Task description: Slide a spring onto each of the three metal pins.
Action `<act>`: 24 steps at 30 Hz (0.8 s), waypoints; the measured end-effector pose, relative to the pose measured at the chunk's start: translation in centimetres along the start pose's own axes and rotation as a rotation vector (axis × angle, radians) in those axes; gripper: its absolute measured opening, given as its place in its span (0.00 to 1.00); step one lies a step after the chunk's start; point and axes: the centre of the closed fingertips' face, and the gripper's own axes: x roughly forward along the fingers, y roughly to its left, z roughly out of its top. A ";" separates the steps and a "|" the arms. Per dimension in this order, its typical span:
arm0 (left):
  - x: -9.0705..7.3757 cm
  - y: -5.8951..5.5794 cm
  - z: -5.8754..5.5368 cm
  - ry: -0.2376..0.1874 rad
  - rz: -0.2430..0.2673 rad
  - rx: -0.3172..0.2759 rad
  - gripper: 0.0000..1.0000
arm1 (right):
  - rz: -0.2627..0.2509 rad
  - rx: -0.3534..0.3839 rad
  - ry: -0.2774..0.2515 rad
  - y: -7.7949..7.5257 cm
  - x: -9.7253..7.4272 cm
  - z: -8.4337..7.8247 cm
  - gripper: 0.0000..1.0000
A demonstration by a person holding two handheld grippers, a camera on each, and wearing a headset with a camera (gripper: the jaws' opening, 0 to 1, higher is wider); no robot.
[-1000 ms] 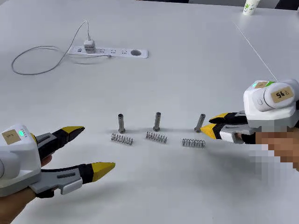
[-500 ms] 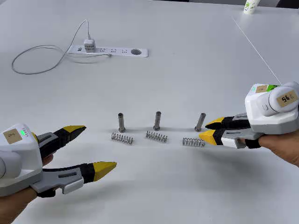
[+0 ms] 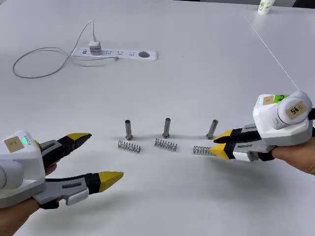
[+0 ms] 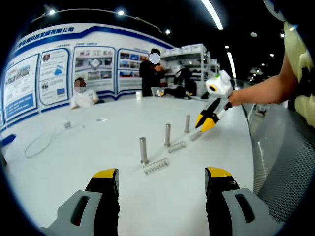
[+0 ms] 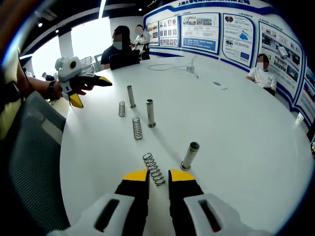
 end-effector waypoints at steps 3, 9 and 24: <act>0.1 -0.1 0.0 -0.001 -0.003 0.000 0.72 | 0.009 -0.008 0.018 0.0 0.1 -0.3 0.16; 0.0 -0.1 0.0 0.002 -0.005 0.001 0.72 | 0.037 -0.024 0.035 0.2 0.3 -0.5 0.15; 0.0 -0.3 -0.1 0.005 -0.007 -0.005 0.72 | 0.067 -0.061 0.089 0.3 0.9 -1.7 0.13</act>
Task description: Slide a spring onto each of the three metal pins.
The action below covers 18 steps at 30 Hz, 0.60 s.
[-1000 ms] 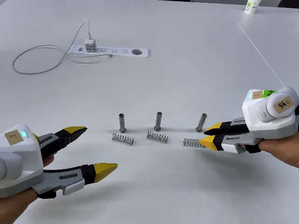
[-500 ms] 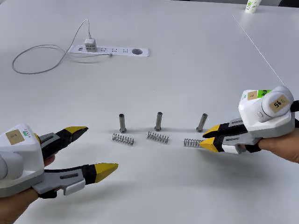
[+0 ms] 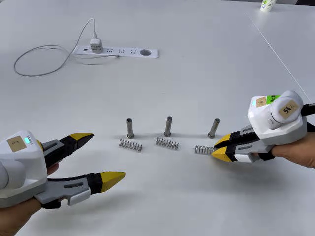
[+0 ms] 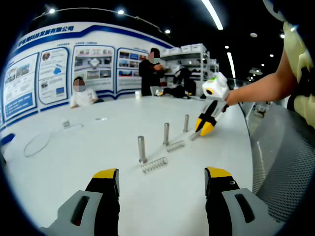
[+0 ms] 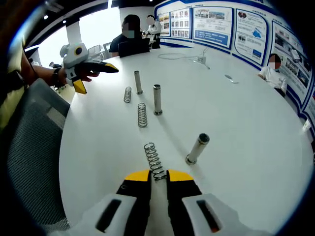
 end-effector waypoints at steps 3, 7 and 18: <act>0.0 -0.1 0.0 0.002 -0.002 0.000 0.72 | 0.004 -0.006 0.003 0.0 0.0 -0.1 0.13; 0.1 -0.2 0.0 0.004 -0.007 0.002 0.72 | 0.006 -0.013 0.012 0.2 0.0 -0.3 0.13; 0.2 -0.7 0.2 0.008 -0.023 0.013 0.71 | 0.006 -0.039 0.020 0.4 0.4 -0.5 0.12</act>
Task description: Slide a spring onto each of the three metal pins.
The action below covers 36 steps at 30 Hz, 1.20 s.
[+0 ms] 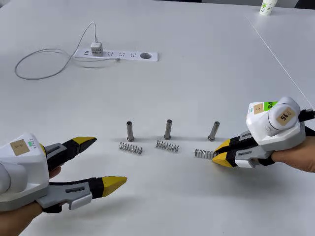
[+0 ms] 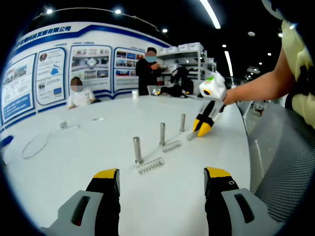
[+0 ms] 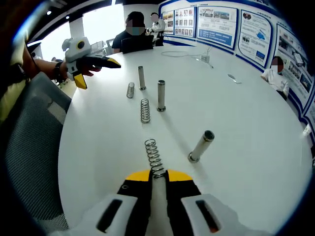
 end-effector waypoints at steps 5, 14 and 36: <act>0.3 -1.0 -0.3 0.012 -0.027 0.005 0.69 | 0.002 -0.007 0.001 0.2 -0.1 0.1 0.12; 1.2 -3.2 -0.6 0.041 -0.111 0.039 0.61 | 0.000 -0.019 0.001 0.6 -0.7 0.5 0.12; 4.3 -4.9 0.0 0.044 -0.212 0.112 0.55 | 0.068 -0.109 0.005 3.7 -0.4 4.0 0.12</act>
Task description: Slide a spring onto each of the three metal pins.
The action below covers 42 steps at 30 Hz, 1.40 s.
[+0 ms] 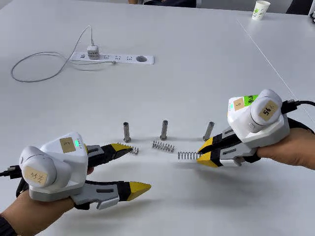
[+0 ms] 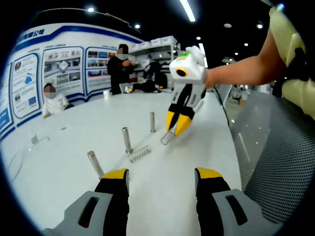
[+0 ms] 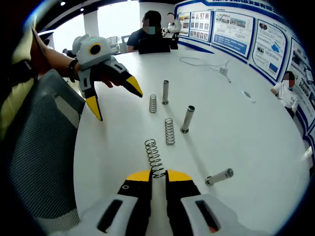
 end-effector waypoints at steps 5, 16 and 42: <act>0.5 -0.2 0.1 -0.004 -0.011 -0.001 0.53 | 0.023 -0.027 0.006 0.8 0.5 0.8 0.12; 1.6 -0.8 0.4 -0.002 -0.033 0.014 0.47 | 0.077 -0.080 0.013 2.6 1.5 2.5 0.12; 2.7 -2.5 0.2 0.040 -0.082 0.097 0.22 | 0.138 -0.139 0.036 4.8 2.5 3.1 0.12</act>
